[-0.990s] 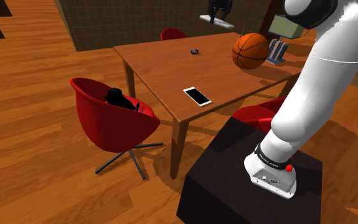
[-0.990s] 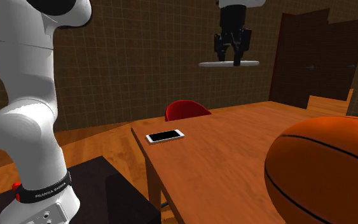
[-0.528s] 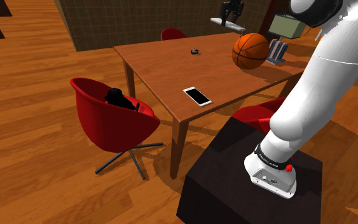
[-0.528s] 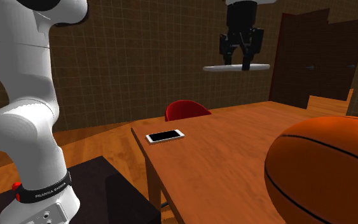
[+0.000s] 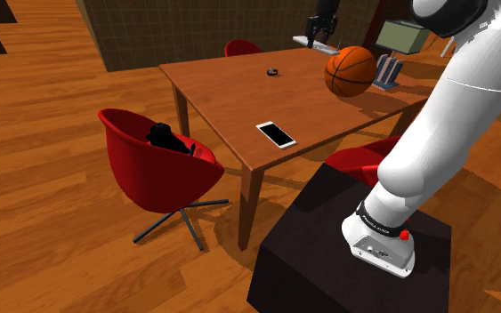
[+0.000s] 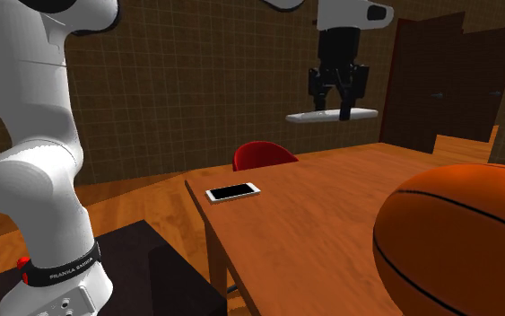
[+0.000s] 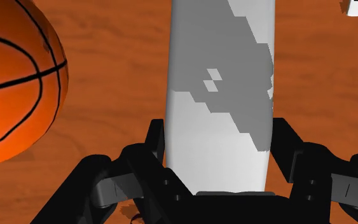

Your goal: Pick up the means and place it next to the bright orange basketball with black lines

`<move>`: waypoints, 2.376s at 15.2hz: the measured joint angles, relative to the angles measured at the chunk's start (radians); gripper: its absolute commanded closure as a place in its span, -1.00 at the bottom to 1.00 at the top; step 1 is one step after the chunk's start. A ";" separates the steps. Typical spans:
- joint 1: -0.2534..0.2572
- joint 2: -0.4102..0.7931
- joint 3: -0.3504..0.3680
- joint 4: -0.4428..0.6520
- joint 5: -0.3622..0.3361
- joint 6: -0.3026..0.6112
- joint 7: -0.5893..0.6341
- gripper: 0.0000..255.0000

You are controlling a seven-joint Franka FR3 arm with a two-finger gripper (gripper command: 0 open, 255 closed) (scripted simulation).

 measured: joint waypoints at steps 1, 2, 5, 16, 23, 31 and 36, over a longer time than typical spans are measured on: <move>0.001 -0.003 0.001 -0.016 -0.001 0.013 0.001 1.00; 0.001 -0.002 0.001 -0.030 0.000 0.029 0.001 1.00; 0.003 -0.008 0.002 -0.077 -0.002 0.070 0.003 1.00; 0.004 -0.008 0.003 -0.226 -0.001 0.218 -0.002 1.00; 0.002 0.008 0.002 -0.298 0.005 0.306 -0.008 1.00; 0.001 0.040 0.004 -0.371 0.018 0.409 -0.016 1.00; -0.001 0.064 0.005 -0.411 0.027 0.471 -0.024 1.00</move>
